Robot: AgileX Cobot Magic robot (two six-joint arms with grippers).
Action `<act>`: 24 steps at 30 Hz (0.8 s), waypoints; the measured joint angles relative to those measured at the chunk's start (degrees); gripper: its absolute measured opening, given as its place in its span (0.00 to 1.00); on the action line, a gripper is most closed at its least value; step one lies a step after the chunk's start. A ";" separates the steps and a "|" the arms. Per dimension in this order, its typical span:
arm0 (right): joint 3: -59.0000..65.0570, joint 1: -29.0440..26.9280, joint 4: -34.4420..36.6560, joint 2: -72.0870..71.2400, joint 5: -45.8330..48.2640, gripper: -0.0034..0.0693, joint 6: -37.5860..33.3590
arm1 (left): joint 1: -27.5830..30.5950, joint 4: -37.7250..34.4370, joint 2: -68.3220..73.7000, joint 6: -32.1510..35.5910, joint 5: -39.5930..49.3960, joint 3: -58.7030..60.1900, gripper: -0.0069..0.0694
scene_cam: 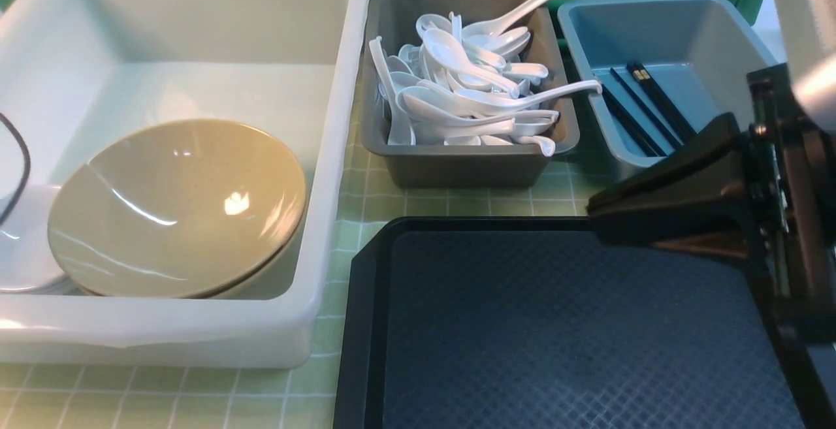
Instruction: On green table put chopsticks spoon bowls plates into blue grey white boxes.
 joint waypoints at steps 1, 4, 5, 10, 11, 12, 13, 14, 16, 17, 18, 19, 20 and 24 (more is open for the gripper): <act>0.00 0.00 -3.20 0.00 -2.02 0.11 3.43 | -0.51 -1.98 -0.69 1.72 0.11 -0.69 0.94; 0.00 0.00 -14.49 0.07 -7.07 0.11 15.84 | -4.98 -12.61 -4.28 9.95 -1.23 -2.12 0.94; 0.00 0.00 -19.81 0.07 -8.38 0.11 21.70 | -7.48 -17.33 -5.72 13.48 -1.92 -2.33 0.92; 0.00 0.00 -33.20 0.07 -8.49 0.12 37.28 | -19.46 -27.07 -8.50 21.87 -2.84 -2.39 0.75; 0.00 0.00 -36.01 0.01 -7.26 0.13 40.63 | -24.02 -27.82 -9.14 23.16 -2.78 -2.39 0.66; 0.15 0.00 -37.52 -0.39 -6.19 0.13 41.93 | -27.67 -27.55 -9.79 23.53 -2.78 -2.32 0.56; 0.41 0.00 -38.21 -0.77 -5.76 0.13 42.76 | -29.95 -27.03 -10.35 23.53 -2.78 -2.19 0.49; 1.09 0.00 -38.87 -1.82 -5.56 0.13 44.09 | -32.64 -26.11 -11.29 23.29 -2.78 -1.78 0.41; 2.61 0.00 -39.68 -4.16 -6.07 0.13 46.22 | -35.55 -24.53 -12.86 22.43 -2.77 -1.03 0.30; 5.26 0.00 -40.07 -7.50 -7.60 0.14 48.07 | -38.82 -21.95 -15.70 20.76 -2.63 0.48 0.18; 7.81 0.00 -40.33 -11.84 -9.50 0.14 49.26 | -41.06 -19.66 -19.01 19.29 -2.48 1.94 0.13; 9.70 0.00 -40.47 -14.63 -11.29 0.14 49.41 | -42.09 -18.54 -21.21 18.15 -2.34 3.38 0.11; 12.78 0.00 -40.54 -19.09 -13.30 0.14 49.19 | -43.34 -17.27 -24.90 16.44 -2.28 4.98 0.09; 20.50 0.00 -40.60 -29.98 -18.30 0.14 47.39 | -45.45 -16.12 -35.31 13.43 -2.43 11.48 0.09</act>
